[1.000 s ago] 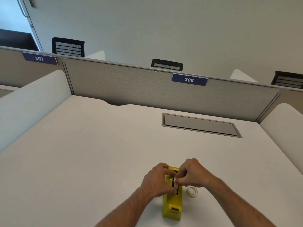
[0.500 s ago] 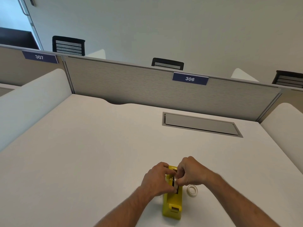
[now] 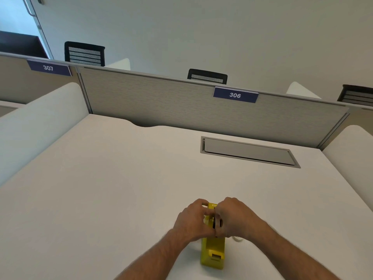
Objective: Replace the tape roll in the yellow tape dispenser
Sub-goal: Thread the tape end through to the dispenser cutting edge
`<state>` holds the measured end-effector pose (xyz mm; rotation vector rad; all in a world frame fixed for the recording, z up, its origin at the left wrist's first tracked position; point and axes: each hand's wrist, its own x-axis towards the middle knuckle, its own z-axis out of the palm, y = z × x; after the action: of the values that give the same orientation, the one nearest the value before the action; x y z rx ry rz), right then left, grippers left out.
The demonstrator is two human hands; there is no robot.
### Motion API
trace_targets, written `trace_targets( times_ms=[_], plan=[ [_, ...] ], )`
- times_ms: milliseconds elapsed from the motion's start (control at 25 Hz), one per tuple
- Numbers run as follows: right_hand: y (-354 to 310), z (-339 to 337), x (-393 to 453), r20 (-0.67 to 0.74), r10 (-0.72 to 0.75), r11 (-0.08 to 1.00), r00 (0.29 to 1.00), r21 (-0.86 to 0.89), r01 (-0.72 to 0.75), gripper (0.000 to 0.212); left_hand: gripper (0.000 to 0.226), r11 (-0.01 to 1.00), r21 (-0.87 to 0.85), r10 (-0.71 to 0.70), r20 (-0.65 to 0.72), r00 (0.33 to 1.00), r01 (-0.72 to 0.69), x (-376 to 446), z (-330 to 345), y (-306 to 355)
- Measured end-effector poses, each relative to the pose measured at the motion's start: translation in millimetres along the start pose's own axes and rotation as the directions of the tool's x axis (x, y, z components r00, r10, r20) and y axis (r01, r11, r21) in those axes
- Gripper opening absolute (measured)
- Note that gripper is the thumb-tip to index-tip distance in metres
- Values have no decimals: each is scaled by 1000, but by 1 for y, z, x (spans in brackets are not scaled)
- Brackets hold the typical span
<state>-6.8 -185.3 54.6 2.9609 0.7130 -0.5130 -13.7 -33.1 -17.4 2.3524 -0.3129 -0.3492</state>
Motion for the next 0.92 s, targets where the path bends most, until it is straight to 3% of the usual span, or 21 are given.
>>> trace_targets(
  times_ms=[320,920],
  plan=[
    [4,-5,1,18,82,986,996,146,-84,21,69,999,30,21,5,1000,-22,0,-1,-1],
    [22,1,8,45,79,925,996,370,-90,20,67,1000,25,-1,12,1000,1,2,-1,-1]
  ],
)
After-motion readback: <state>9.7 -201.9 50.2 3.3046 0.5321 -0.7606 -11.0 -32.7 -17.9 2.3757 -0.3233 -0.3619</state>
